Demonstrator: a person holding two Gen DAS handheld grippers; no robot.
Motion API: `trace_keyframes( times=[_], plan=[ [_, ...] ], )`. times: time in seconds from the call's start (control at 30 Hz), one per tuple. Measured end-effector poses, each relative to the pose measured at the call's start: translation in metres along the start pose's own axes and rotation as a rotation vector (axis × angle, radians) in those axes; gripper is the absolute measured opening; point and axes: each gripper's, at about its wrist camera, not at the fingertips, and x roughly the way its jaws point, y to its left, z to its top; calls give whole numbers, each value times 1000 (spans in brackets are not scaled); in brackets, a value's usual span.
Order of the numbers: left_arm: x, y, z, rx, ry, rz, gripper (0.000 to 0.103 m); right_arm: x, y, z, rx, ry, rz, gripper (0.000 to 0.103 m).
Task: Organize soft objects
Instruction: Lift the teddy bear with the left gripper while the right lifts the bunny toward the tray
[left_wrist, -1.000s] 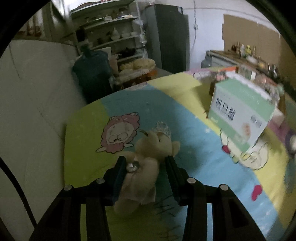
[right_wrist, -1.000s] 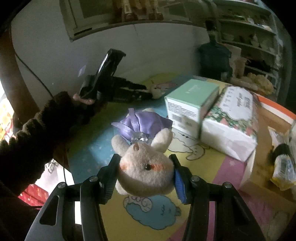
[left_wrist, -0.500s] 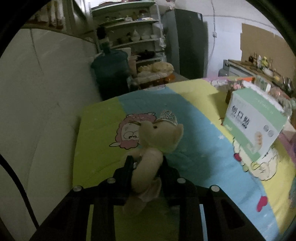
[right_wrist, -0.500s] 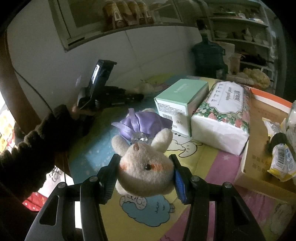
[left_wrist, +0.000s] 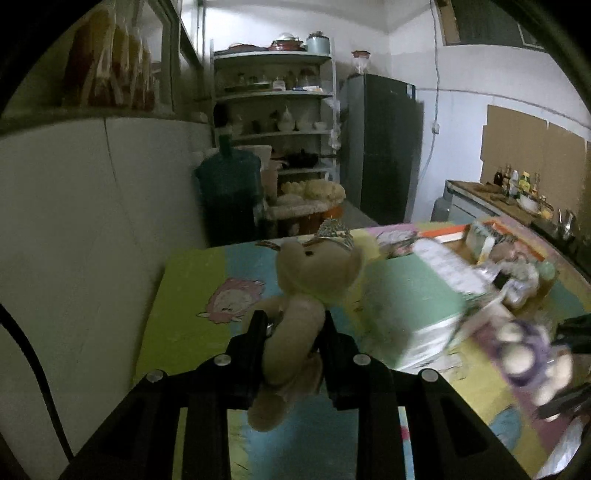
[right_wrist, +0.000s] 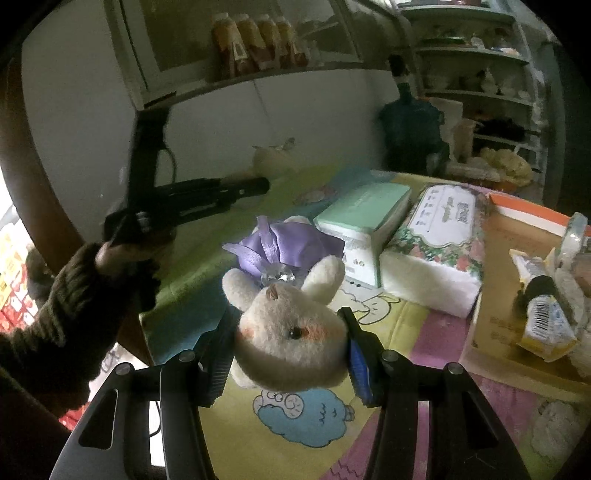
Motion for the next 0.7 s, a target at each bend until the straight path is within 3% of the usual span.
trace_keyframes(
  times=[0.1, 0.23, 0.7],
  plan=[
    [-9, -17, 5, -61, 38, 16, 28, -9, 0, -1, 8, -18, -22, 55],
    [-23, -38, 3, -119, 22, -15, 28, -22, -1, -2, 13, -43, -75, 55],
    [-28, -105, -1, -146, 1, -58, 28, -79, -26, -15, 63, -123, -237, 55]
  ],
)
